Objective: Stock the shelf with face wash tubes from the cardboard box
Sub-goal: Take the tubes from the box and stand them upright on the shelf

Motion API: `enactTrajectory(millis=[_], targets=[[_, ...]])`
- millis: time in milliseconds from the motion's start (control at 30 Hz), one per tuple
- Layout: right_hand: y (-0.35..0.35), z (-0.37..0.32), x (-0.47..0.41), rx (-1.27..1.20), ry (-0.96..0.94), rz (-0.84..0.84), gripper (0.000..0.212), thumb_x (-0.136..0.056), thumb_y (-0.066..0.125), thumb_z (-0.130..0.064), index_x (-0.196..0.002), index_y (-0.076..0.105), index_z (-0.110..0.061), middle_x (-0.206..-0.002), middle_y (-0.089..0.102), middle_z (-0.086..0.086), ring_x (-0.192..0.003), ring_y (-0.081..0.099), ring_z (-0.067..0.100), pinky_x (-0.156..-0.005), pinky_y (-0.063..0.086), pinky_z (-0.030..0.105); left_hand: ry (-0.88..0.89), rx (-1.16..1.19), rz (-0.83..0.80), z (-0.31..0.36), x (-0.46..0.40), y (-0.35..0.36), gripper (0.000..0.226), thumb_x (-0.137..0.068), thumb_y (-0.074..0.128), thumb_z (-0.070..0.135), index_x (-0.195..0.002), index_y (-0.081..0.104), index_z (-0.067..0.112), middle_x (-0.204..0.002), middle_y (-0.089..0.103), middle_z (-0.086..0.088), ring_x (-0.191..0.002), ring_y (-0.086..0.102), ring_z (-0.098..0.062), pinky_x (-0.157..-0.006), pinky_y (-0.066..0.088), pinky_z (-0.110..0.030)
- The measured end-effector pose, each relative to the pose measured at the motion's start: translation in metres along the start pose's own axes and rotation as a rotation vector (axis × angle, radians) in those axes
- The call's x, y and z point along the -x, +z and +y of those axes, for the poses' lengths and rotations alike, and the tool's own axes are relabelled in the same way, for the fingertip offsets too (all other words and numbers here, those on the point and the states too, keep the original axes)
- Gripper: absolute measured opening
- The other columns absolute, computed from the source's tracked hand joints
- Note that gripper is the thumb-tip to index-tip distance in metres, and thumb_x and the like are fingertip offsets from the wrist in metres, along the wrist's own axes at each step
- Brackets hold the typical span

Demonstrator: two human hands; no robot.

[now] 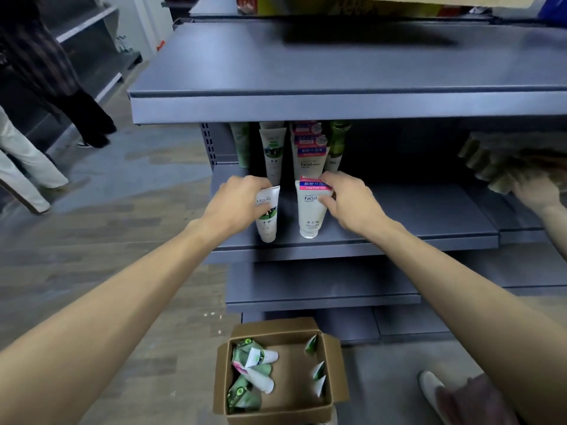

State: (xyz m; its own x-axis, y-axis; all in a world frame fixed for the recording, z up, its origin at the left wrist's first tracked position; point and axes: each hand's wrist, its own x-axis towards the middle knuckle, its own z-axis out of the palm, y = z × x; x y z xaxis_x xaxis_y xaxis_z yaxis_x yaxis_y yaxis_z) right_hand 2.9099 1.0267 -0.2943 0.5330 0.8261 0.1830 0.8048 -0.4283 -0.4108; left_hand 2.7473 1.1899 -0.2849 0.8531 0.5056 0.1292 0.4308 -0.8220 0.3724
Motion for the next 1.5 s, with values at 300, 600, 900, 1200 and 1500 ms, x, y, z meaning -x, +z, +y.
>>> enactTrajectory(millis=[300,600,900,1200,1500], targets=[[-0.003,0.011,-0.025,0.031,0.009,-0.027,0.029,-0.093,0.058,-0.017,-0.121,0.058,-0.016,-0.118,0.063,0.009,-0.104,0.060,0.032,-0.084,0.051,0.043,-0.040,0.044,0.003,0.000,-0.017,0.002,0.024,-0.086,0.067,0.025,-0.110,0.068,0.024,-0.083,0.061,-0.004,-0.079,0.057,-0.029,-0.062,0.041,-0.030],[0.002,0.023,-0.033,-0.148,0.076,0.017,0.030,-0.089,0.066,-0.022,-0.118,0.057,-0.021,-0.107,0.068,-0.001,-0.093,0.064,0.020,-0.080,0.053,0.035,-0.019,0.043,0.043,-0.004,-0.027,0.005,0.026,-0.083,0.070,0.025,-0.109,0.068,0.023,-0.096,0.070,-0.005,-0.092,0.062,-0.027,-0.075,0.049,-0.033],[0.031,0.041,-0.019,-0.478,0.257,0.023,0.039,-0.078,0.081,-0.024,-0.110,0.060,-0.015,-0.098,0.068,-0.007,-0.085,0.065,0.001,-0.060,0.047,0.005,-0.265,0.436,0.086,-0.025,-0.011,0.054,0.046,-0.063,0.087,0.029,-0.101,0.061,0.020,-0.092,0.073,0.007,-0.083,0.070,-0.009,-0.081,0.058,-0.038],[0.049,0.053,-0.023,-0.482,0.254,0.042,0.034,-0.080,0.079,-0.024,-0.109,0.064,-0.013,-0.095,0.068,-0.006,-0.082,0.062,-0.003,-0.062,0.043,-0.003,-0.389,0.473,0.162,-0.023,-0.020,0.085,0.038,-0.067,0.087,0.020,-0.100,0.069,0.017,-0.089,0.073,0.005,-0.080,0.070,-0.010,-0.078,0.055,-0.027],[0.054,0.060,-0.032,-0.488,0.217,0.053,0.033,-0.081,0.079,-0.021,-0.109,0.065,-0.011,-0.093,0.070,-0.003,-0.079,0.063,-0.003,-0.064,0.046,0.000,-0.415,0.518,0.175,-0.019,-0.040,0.090,0.031,-0.074,0.083,0.015,-0.101,0.067,0.013,-0.092,0.072,0.001,-0.079,0.069,-0.011,-0.076,0.053,-0.022]])
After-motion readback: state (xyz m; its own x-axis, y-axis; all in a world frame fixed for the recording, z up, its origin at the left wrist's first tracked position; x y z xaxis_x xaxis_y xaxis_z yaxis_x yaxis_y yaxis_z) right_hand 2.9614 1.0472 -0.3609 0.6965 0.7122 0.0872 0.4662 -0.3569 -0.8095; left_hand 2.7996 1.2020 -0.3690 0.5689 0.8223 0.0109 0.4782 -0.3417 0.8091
